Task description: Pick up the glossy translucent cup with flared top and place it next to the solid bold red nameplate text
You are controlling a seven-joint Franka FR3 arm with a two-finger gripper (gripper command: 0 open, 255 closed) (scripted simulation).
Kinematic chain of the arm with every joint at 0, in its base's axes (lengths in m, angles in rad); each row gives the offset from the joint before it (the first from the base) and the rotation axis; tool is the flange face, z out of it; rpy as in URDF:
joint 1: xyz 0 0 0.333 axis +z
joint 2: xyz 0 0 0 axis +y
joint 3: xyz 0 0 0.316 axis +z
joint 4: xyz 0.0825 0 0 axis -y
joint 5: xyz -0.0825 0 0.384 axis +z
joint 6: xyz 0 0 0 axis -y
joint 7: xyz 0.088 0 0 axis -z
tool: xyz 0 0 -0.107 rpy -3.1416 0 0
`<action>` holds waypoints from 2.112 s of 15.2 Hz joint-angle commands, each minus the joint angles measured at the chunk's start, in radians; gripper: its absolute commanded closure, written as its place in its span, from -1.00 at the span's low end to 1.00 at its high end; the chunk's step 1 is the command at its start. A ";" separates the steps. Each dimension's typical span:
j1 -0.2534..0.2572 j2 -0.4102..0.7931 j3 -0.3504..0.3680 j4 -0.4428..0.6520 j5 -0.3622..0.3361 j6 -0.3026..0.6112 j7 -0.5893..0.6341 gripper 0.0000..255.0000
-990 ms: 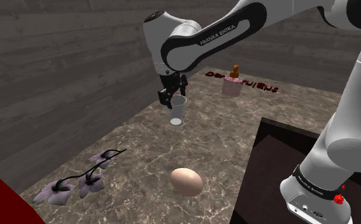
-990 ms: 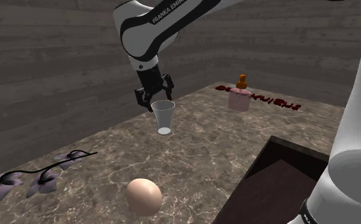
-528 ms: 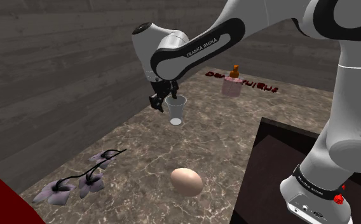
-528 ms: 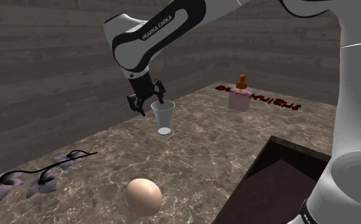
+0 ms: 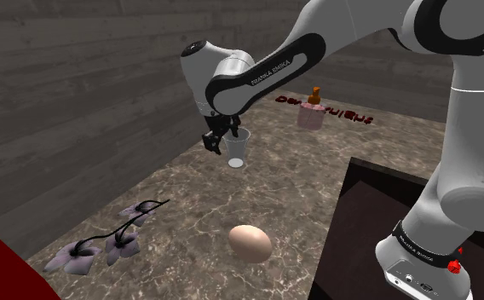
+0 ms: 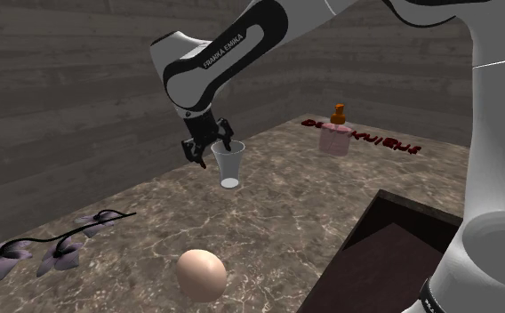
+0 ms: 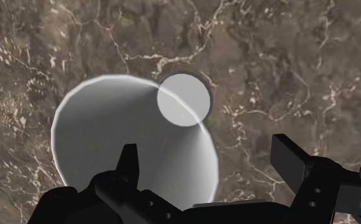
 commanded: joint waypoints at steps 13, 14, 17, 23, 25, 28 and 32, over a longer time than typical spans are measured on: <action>0.000 0.000 0.000 -0.001 0.000 0.001 0.000 1.00; -0.001 -0.006 0.001 0.005 0.004 -0.009 -0.005 1.00; -0.002 -0.023 0.005 0.023 0.015 -0.040 -0.019 1.00; -0.003 -0.051 0.011 0.066 0.035 -0.105 -0.046 1.00; -0.003 -0.059 0.012 0.082 0.040 -0.127 -0.055 1.00; -0.002 -0.069 0.014 0.108 0.048 -0.160 -0.068 1.00; -0.001 -0.080 0.017 0.147 0.056 -0.207 -0.084 1.00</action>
